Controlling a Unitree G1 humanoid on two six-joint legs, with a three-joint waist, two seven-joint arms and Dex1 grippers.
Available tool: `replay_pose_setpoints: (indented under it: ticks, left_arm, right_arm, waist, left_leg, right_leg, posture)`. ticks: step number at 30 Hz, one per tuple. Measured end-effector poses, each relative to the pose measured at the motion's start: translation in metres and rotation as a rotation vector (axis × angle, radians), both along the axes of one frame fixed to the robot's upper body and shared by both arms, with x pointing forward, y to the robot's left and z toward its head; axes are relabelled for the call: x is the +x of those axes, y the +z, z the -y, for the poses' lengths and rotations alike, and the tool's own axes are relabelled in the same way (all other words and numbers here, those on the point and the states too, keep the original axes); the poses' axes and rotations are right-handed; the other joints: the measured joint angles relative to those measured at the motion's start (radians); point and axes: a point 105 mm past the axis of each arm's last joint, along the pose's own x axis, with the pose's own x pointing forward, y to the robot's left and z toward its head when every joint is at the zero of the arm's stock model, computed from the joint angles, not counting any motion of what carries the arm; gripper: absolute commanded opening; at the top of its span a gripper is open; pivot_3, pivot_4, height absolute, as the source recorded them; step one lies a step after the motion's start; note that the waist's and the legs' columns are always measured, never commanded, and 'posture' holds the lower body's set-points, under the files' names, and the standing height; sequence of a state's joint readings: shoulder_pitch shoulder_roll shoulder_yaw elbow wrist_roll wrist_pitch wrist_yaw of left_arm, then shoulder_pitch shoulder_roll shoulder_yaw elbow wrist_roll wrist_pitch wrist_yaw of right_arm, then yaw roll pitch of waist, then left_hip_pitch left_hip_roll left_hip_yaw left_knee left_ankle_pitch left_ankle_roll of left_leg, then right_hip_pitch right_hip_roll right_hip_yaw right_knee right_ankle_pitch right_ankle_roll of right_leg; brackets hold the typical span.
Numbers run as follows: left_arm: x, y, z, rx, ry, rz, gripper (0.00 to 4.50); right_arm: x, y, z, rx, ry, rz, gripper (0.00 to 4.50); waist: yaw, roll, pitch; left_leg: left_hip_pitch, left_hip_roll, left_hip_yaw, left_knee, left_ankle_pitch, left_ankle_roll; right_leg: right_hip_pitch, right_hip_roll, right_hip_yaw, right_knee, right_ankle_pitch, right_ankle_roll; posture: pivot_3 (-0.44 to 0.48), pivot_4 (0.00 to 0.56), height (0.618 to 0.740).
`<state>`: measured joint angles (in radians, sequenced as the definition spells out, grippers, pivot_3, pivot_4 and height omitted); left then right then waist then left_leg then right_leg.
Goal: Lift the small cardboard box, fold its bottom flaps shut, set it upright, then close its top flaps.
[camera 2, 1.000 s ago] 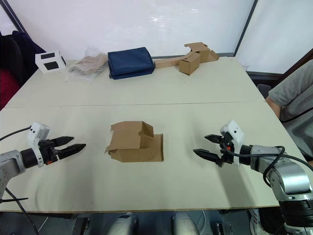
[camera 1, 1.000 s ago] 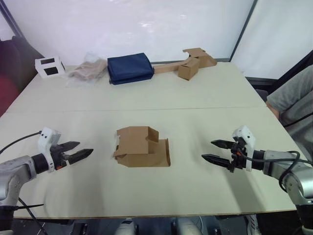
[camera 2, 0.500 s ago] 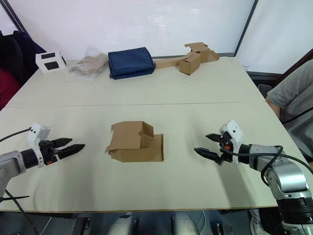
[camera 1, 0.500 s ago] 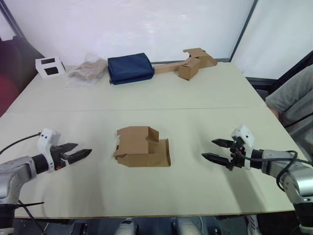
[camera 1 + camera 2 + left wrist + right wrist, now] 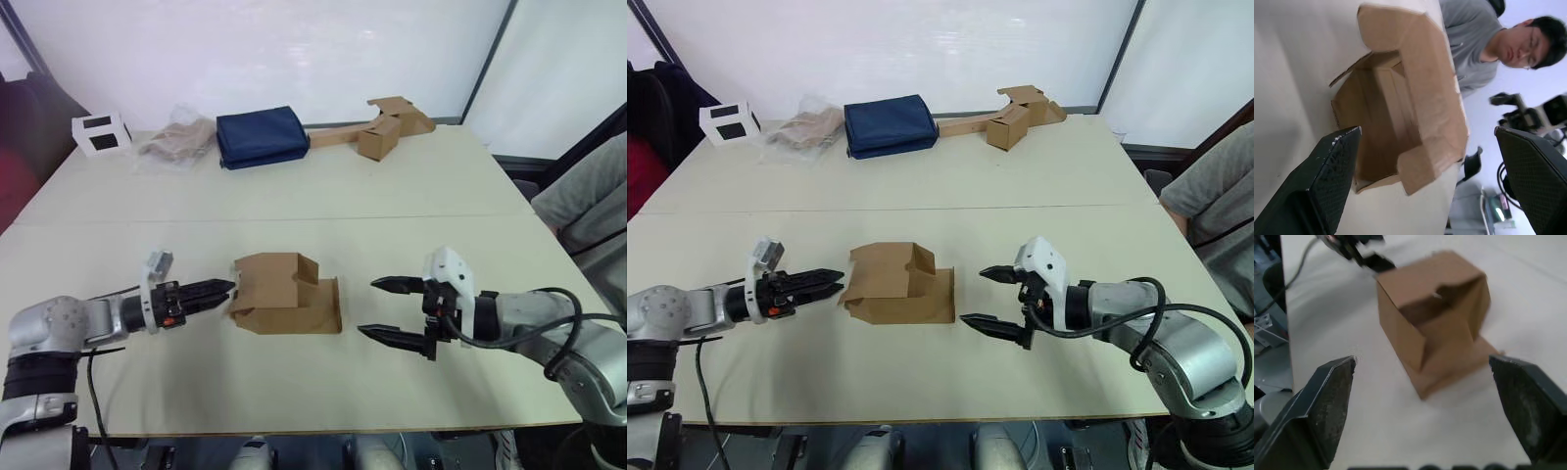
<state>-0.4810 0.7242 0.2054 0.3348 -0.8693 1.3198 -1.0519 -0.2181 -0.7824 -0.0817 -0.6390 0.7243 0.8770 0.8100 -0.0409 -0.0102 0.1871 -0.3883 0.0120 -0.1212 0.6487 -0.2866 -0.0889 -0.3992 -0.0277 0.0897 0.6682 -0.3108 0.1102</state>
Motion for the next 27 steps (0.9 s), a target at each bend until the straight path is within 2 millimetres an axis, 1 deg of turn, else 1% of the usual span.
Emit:
replay_pose_setpoints:
  ticks: [7, 14, 20, 21, 23, 27]
  left_arm:
    - [0.013, 0.003, 0.017, -0.032, -0.059, 0.002, 4.50]
    - [0.029, 0.009, 0.046, -0.056, -0.156, 0.037, 4.50]
    - [0.037, 0.008, 0.064, -0.059, -0.222, 0.044, 4.50]
    - [0.038, 0.009, 0.065, -0.063, -0.230, 0.050, 4.00]
    - [0.038, 0.012, 0.068, -0.067, -0.254, 0.058, 3.41]
    - [0.036, 0.013, 0.068, -0.067, -0.278, 0.064, 1.86]
  right_arm:
    - [-0.001, -0.010, 0.004, -0.008, -0.056, -0.033, 4.48]
    - [-0.011, -0.003, -0.003, 0.017, -0.036, -0.045, 4.48]
    - [-0.013, 0.000, -0.003, 0.029, -0.042, -0.058, 4.48]
    - [-0.013, -0.001, -0.003, 0.029, -0.046, -0.058, 4.50]
    - [-0.013, -0.003, -0.001, 0.029, -0.059, -0.068, 4.50]
    - [-0.013, -0.005, 0.000, 0.029, -0.078, -0.074, 4.50]
  waist:
    - [-0.002, 0.000, 0.000]
    - [0.000, 0.000, 0.000]
    - [-0.003, 0.000, 0.000]
    - [-0.004, 0.000, 0.000]
    - [-0.004, 0.000, 0.000]
    - [-0.004, 0.000, 0.000]
  left_leg:
    - [0.000, 0.000, 0.000, 0.000, 0.000, 0.000]
    - [0.000, 0.000, 0.000, 0.000, 0.000, 0.000]
    - [0.000, 0.000, 0.000, 0.000, 0.000, 0.000]
    - [0.000, 0.000, 0.000, 0.000, 0.000, 0.000]
    - [0.000, 0.000, 0.000, 0.000, 0.000, 0.000]
    - [0.000, 0.000, 0.000, 0.001, 0.000, 0.000]
  right_leg:
    - [0.000, 0.000, 0.000, 0.000, 0.000, 0.000]
    - [0.000, 0.000, 0.000, 0.001, 0.000, 0.000]
    - [0.000, 0.001, 0.000, 0.001, 0.000, 0.000]
    - [0.000, 0.001, 0.000, 0.001, 0.000, 0.000]
    - [0.000, 0.001, 0.000, 0.001, 0.000, 0.000]
    - [0.000, 0.001, 0.000, 0.001, 0.000, 0.000]
  posture:
    - [0.000, 0.150, 0.740]
    - [0.000, 0.150, 0.740]
    - [0.000, 0.150, 0.740]
    - [0.000, 0.150, 0.740]
    - [0.000, 0.150, 0.740]
    - [0.000, 0.150, 0.740]
